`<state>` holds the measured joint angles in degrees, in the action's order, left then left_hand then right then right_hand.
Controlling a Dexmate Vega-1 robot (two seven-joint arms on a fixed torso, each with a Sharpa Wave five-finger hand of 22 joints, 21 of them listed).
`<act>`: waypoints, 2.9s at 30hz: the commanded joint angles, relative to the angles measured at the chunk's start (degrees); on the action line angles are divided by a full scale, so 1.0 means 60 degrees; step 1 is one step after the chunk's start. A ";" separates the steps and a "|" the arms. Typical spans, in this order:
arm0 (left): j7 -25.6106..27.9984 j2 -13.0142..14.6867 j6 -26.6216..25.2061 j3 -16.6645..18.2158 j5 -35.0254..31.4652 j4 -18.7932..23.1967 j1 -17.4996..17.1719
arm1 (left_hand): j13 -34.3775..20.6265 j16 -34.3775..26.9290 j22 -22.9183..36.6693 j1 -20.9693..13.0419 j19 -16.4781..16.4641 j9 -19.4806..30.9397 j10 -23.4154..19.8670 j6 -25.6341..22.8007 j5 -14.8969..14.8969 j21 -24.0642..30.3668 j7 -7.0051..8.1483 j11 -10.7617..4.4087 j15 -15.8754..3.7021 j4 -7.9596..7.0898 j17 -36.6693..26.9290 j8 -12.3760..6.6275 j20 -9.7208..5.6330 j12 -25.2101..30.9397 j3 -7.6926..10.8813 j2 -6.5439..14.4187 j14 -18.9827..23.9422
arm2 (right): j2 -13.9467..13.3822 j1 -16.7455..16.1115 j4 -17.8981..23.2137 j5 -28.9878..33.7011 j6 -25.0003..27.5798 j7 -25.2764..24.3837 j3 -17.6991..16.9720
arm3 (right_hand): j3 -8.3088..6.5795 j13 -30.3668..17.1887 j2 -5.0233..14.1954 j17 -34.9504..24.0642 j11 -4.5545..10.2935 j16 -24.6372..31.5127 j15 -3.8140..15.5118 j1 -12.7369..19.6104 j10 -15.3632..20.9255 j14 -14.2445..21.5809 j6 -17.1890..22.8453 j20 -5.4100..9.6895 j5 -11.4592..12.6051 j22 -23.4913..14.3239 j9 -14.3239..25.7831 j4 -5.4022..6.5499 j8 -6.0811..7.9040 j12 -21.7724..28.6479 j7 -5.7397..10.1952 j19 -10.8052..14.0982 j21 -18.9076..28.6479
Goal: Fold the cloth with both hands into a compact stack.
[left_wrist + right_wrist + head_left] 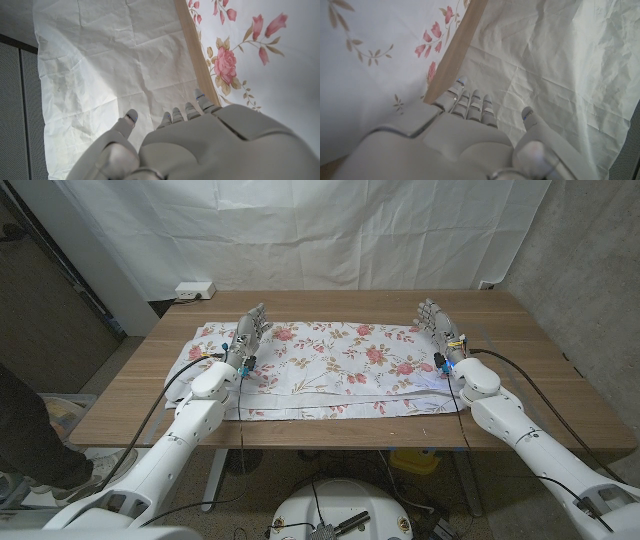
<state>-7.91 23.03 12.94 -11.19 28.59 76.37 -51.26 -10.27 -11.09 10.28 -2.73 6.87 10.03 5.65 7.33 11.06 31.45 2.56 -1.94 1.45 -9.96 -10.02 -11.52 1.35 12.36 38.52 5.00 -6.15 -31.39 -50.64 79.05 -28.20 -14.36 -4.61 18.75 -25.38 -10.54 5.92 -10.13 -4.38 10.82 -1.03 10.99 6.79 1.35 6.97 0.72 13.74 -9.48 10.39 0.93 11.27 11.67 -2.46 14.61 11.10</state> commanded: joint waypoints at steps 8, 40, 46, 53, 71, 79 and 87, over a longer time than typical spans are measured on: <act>-0.0404 -0.0240 -0.0102 0.0390 -0.0322 0.0032 -0.0088 | -0.0062 -0.0048 0.0046 0.0040 -0.0085 0.0022 -0.0183 -0.0253 0.0034 0.0061 0.0011 0.0021 0.0042 0.0070 -0.0009 -0.0063 0.0101 0.0123 0.0025 0.0705 0.0143 | -0.0764 -0.0496 0.0911 0.1396 0.0768 -0.1331 -0.0136 | -0.0123 -0.0032 0.0054 -0.0002 -0.0020 0.0104 0.0029 0.0455 0.0385 0.0352 0.0379 -0.0077 -0.0116 -0.0052 0.0028 -0.0374 0.0105 0.0101 0.0056 0.0110 0.0051; -0.0731 -0.0336 -0.0209 0.0493 -0.0420 -0.0217 0.0107 | -0.0074 -0.0003 0.0046 0.0053 -0.0145 0.0032 -0.0273 -0.0395 0.0037 0.0022 -0.0022 0.0034 0.0045 0.0078 -0.0011 -0.0010 0.0097 0.0095 0.0026 0.0691 0.0198 | -0.1557 -0.1039 0.2209 0.2778 0.3336 -0.2708 -0.0325 | -0.0286 -0.0046 0.0272 -0.0035 -0.0083 0.0196 -0.0165 0.1117 0.1161 0.1007 0.1011 -0.0312 -0.0343 -0.0063 0.0039 -0.0989 0.0164 0.0195 0.0139 0.0383 0.0081; -0.0770 -0.0359 -0.0205 0.0495 -0.0433 -0.0272 0.0153 | -0.0076 0.0006 0.0046 0.0056 -0.0147 0.0034 -0.0275 -0.0401 0.0038 0.0010 -0.0024 0.0054 0.0044 0.0078 -0.0012 0.0007 0.0097 0.0084 0.0027 0.0691 0.0202 | -0.1636 -0.1144 0.2497 0.2828 0.3992 -0.2826 -0.0433 | -0.0351 -0.0049 0.0443 -0.0057 -0.0089 0.0221 -0.0130 0.1232 0.1289 0.1113 0.1134 -0.0306 -0.0374 -0.0066 0.0043 -0.1030 0.0173 0.0202 0.0151 0.0480 0.0105; -0.0780 -0.0359 -0.0238 0.0498 -0.0458 -0.0270 0.0173 | -0.0077 0.0011 0.0046 0.0059 -0.0149 0.0035 -0.0273 -0.0403 0.0038 0.0001 -0.0027 0.0056 0.0043 0.0077 -0.0012 0.0021 0.0103 0.0074 0.0027 0.0690 0.0207 | -0.1702 -0.1259 0.2866 0.2894 0.4919 -0.2963 -0.0535 | -0.0426 -0.0054 0.0667 -0.0109 -0.0076 0.0330 -0.0152 0.1384 0.1519 0.1442 0.1373 -0.0350 -0.0457 -0.0076 0.0052 -0.1034 0.0194 0.0210 0.0195 0.0879 0.0224; -0.0796 -0.0359 -0.0279 0.0498 -0.0495 -0.0242 0.0187 | -0.0081 0.0028 0.0047 0.0065 -0.0166 0.0038 -0.0289 -0.0428 0.0040 -0.0026 0.0029 0.0047 0.0040 0.0077 -0.0013 0.0050 0.0101 0.0052 0.0030 0.0692 0.0214 | -0.1585 -0.1202 0.3503 0.2821 0.7145 -0.2989 -0.0641 | -0.0435 -0.0060 0.0725 -0.0212 -0.0193 0.0615 -0.0410 0.1486 0.2131 0.2244 0.1715 -0.0623 -0.0561 -0.0093 0.0061 -0.0931 0.0182 0.0286 0.0141 0.1621 0.0412; -0.0808 -0.0374 -0.0300 0.0484 -0.0507 -0.0281 0.0234 | -0.0082 0.0034 0.0047 0.0066 -0.0171 0.0039 -0.0295 -0.0429 0.0040 -0.0037 0.0022 0.0055 0.0043 0.0077 -0.0013 0.0063 0.0098 0.0043 0.0032 0.0692 0.0216 | -0.1442 -0.1180 0.3618 0.2621 0.7550 -0.2865 -0.0808 | -0.0487 -0.0064 0.0709 -0.0238 -0.0316 0.0740 -0.0475 0.1502 0.2538 0.2724 0.1944 -0.0870 -0.0570 -0.0110 0.0060 -0.0849 0.0185 0.0341 -0.0066 0.2206 0.0576; -0.0806 -0.0389 -0.0327 0.0487 -0.0501 -0.0300 0.0246 | -0.0083 0.0039 0.0047 0.0069 -0.0173 0.0040 -0.0294 -0.0434 0.0040 -0.0049 0.0014 0.0053 0.0029 0.0077 -0.0013 0.0073 0.0089 0.0033 0.0032 0.0691 0.0217 | -0.1297 -0.1273 0.3591 0.2006 0.7432 -0.2395 -0.1200 | -0.0576 -0.0077 0.0701 -0.0286 -0.0433 0.0952 -0.0555 0.1501 0.3133 0.3513 0.2342 -0.1009 -0.0572 -0.0142 0.0061 -0.0728 0.0215 0.0448 -0.0244 0.2974 0.0813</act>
<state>-12.73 20.83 11.19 -8.23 25.63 74.75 -49.93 -10.53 -11.08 10.26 -2.72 6.26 10.00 4.12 4.59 11.06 31.44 2.66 -1.64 1.72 -9.71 -10.00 -11.17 1.95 12.80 38.76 5.01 -5.22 -40.17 -57.89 100.16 -12.69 28.89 -21.71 13.79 -28.59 -10.81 10.37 -11.59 -6.71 15.89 -4.11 19.51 24.16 20.51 19.97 -5.00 10.38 -10.02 10.53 -4.04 12.10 13.89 -3.78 30.61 15.29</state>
